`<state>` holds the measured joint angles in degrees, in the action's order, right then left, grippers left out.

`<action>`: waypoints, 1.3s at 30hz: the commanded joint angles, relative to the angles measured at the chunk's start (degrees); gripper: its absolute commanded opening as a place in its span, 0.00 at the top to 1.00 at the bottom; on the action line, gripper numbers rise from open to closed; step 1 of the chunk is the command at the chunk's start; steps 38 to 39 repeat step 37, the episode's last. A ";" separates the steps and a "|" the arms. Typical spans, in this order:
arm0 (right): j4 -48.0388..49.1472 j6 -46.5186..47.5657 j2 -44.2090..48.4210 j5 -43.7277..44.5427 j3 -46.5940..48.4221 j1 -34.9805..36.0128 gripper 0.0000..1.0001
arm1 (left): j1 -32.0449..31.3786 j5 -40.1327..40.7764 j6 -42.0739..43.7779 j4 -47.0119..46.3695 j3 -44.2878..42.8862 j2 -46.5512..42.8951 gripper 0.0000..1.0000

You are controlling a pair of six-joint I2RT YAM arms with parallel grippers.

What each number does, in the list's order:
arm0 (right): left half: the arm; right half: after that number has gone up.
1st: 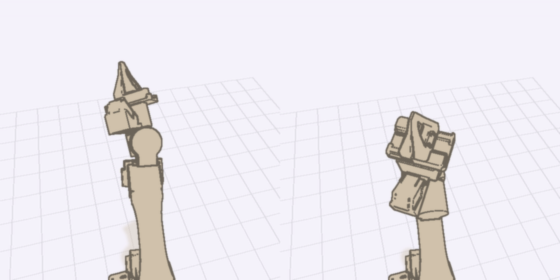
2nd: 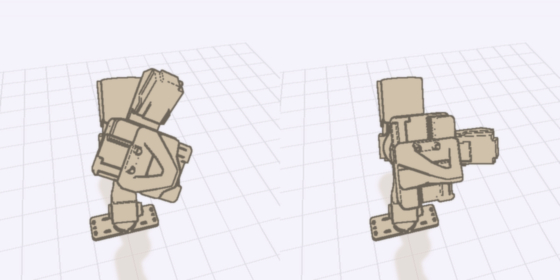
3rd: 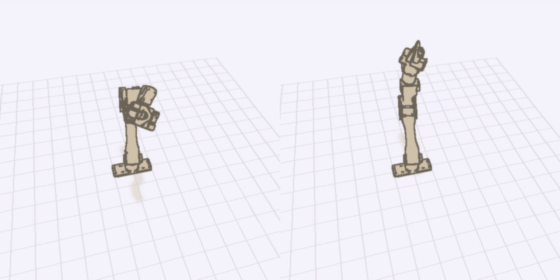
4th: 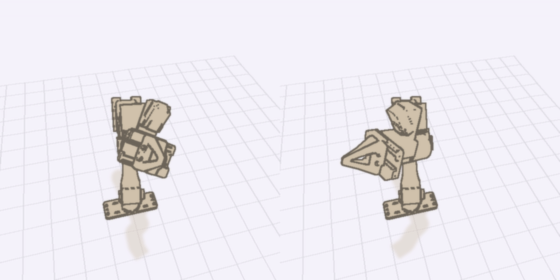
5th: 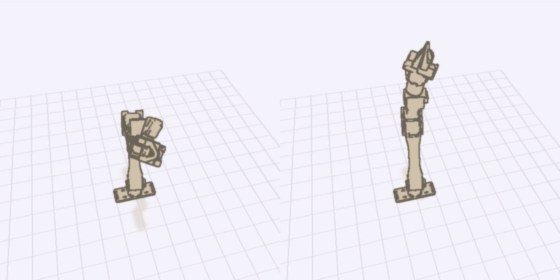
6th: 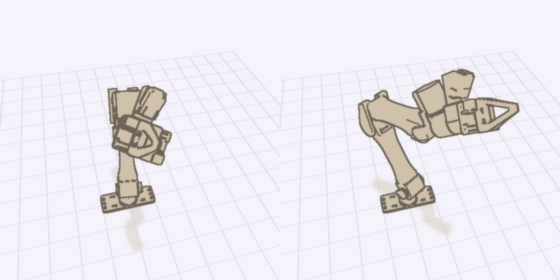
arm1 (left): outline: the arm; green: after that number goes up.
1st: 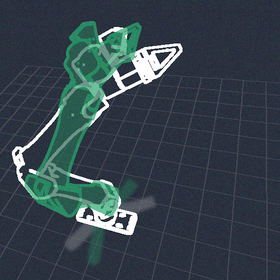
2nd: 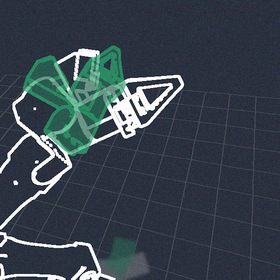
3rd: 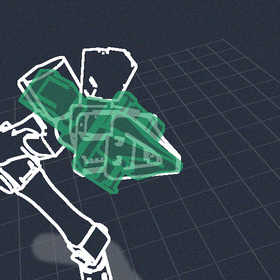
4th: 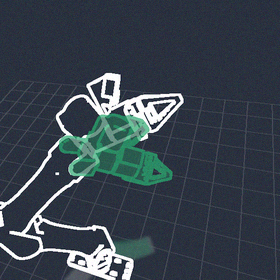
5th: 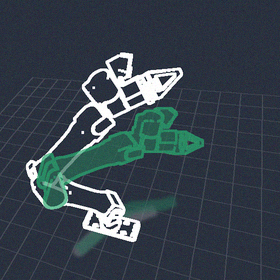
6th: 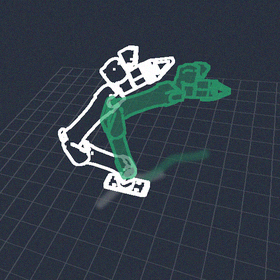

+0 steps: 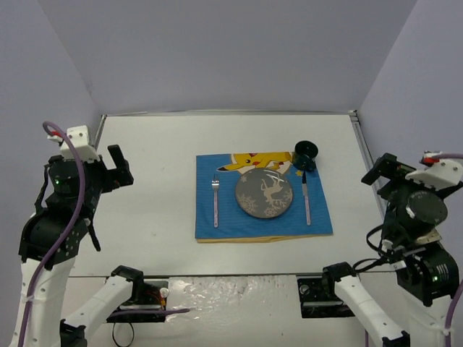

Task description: Set the dinner table for one person

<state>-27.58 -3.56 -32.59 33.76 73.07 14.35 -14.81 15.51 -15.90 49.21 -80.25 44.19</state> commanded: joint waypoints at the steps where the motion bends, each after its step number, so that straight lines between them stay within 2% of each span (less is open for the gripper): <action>1: 4.56 2.47 4.63 -2.40 -2.14 0.46 0.00 | 0.39 1.81 1.22 1.66 0.89 -2.56 0.03; 6: 5.20 4.22 9.08 -3.11 -3.94 0.50 0.00 | 0.39 1.72 1.23 3.19 2.94 -4.46 0.03; 14: 5.22 0.40 13.78 0.02 -5.57 0.53 0.00 | 0.39 0.58 -0.89 4.64 4.87 -6.08 0.03; 39: 4.73 0.46 11.68 -1.26 -3.26 2.96 0.00 | 0.39 -1.35 -1.77 4.73 5.05 -5.54 0.03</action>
